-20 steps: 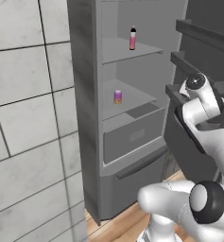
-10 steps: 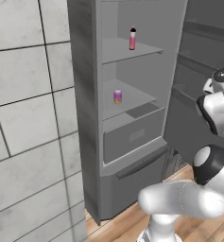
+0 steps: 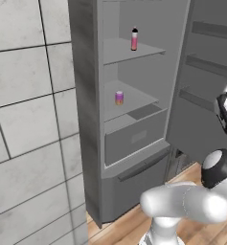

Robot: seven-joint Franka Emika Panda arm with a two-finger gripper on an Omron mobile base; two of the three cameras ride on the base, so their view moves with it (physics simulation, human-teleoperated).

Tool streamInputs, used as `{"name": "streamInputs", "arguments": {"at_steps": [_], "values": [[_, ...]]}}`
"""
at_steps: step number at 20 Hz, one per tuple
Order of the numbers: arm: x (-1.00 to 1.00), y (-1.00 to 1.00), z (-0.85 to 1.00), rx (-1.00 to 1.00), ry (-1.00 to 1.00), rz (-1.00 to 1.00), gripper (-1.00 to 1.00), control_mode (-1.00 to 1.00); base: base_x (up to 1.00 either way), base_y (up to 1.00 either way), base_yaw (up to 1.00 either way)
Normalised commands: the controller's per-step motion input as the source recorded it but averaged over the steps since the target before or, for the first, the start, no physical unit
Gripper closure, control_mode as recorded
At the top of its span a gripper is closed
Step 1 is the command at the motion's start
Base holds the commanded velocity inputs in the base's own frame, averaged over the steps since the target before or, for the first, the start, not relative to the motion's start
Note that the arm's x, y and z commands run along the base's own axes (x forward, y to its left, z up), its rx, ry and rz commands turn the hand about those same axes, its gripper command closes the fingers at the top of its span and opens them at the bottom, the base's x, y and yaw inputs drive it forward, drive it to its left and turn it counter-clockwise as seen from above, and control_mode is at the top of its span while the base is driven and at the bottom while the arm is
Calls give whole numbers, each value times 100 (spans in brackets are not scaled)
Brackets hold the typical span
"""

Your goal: Open the fridge, grab two sodas, and place both sodas inside the bowl with ice on the dining counter.

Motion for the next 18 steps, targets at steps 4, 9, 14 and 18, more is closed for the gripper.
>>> {"name": "streamInputs", "arguments": {"at_steps": [4,9,14,18], "values": [[-54,2,-12,7,-20,2,-100,-100,0,0,0],[-47,25,-8,5,-18,4,-100,-100,0,0,0],[-23,70,0,0,-6,7,-100,-100,0,0,0],[-6,92,3,0,0,10,-100,-100,0,0,0]]}}
